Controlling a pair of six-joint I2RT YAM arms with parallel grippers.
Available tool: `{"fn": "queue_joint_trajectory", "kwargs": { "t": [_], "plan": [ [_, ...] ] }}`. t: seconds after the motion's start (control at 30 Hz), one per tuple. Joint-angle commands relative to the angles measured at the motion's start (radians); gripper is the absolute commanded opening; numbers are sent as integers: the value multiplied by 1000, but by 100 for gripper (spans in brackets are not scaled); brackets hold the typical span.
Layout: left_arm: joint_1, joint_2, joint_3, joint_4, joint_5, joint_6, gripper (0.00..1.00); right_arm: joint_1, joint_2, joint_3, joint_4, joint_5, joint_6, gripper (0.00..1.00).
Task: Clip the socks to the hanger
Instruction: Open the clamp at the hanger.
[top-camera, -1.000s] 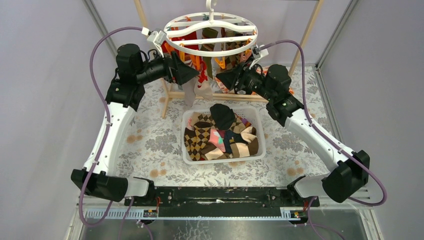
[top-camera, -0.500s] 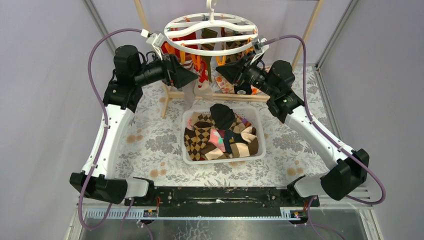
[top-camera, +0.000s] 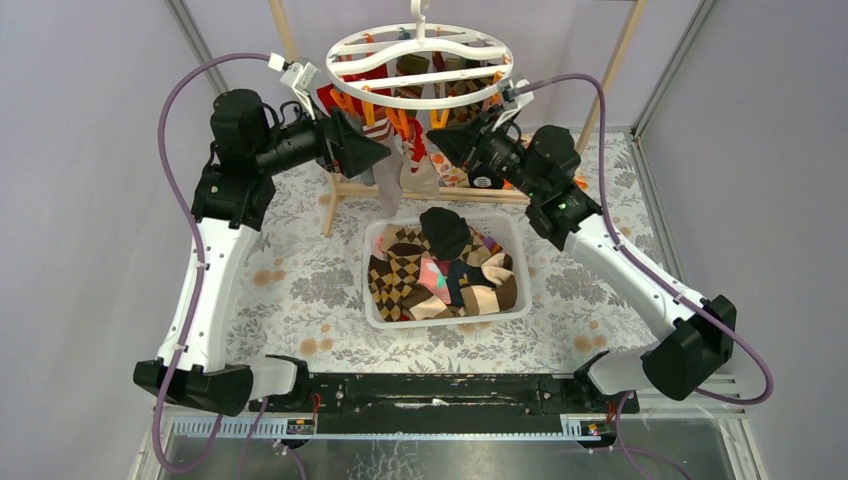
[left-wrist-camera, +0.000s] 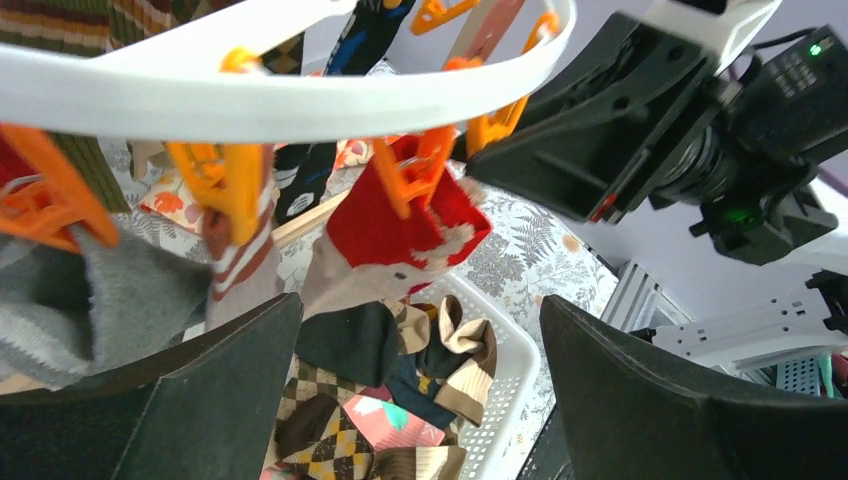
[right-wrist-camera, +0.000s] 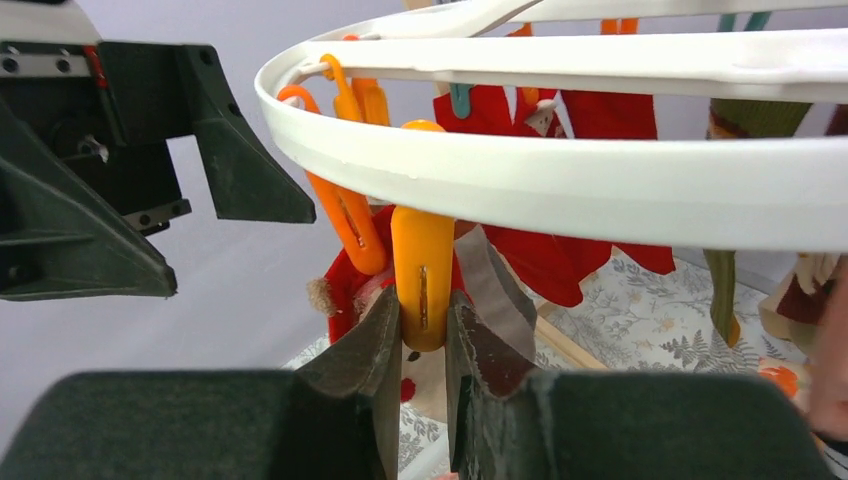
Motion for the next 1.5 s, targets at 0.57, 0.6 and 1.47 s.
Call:
{"fn": "queue_joint_trajectory", "kwargs": {
  "t": [0.57,0.6,1.47],
  "plan": [
    [-119,159,240,-81,-128,13,87,241,91,113,14,321,-143,0],
    [-119,154,227,-71,-137,12,86,241,90,114,11,321,-145,0],
    [-123,237,275,66,-148,-96,72,266,133,131,-2,310,-146,0]
  ]
}}
